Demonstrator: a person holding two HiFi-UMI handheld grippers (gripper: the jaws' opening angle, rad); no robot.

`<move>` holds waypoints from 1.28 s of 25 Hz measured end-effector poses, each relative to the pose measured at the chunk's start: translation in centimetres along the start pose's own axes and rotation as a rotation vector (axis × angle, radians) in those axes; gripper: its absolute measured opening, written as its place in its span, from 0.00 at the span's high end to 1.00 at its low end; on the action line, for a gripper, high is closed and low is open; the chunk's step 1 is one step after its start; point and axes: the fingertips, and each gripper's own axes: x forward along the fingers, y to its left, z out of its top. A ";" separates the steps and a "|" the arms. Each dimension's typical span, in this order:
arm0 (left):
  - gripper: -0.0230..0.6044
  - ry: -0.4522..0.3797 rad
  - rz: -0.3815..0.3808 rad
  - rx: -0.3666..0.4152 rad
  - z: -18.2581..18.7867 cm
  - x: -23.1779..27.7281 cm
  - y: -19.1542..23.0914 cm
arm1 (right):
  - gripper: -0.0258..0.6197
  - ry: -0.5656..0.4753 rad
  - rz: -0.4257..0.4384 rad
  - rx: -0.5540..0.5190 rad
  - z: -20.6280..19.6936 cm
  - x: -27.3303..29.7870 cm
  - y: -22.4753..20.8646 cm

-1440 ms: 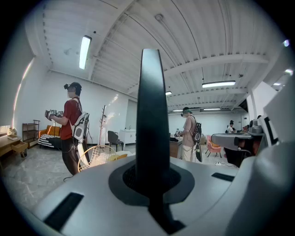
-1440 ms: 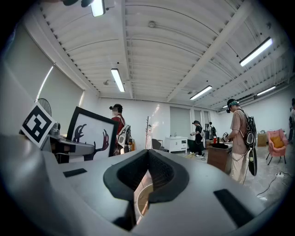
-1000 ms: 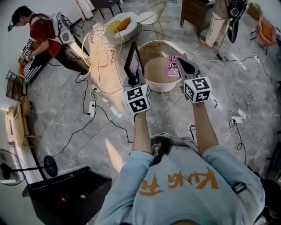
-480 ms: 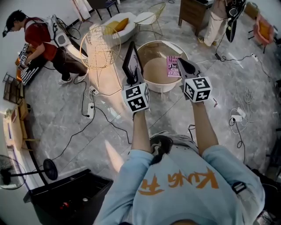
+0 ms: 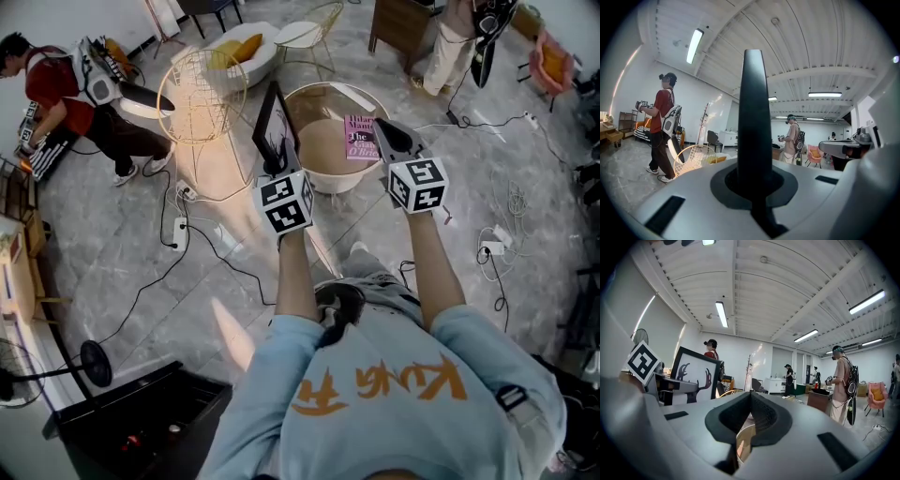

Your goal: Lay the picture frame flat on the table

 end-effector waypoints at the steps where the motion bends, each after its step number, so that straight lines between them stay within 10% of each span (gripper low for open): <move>1: 0.92 -0.002 0.002 -0.004 0.0 0.0 0.1 | 0.96 0.002 0.003 -0.004 0.0 0.1 0.0; 32: 0.92 0.090 0.018 -0.002 -1.9 10.5 3.2 | 0.96 0.023 -0.010 0.084 -2.6 11.0 -5.4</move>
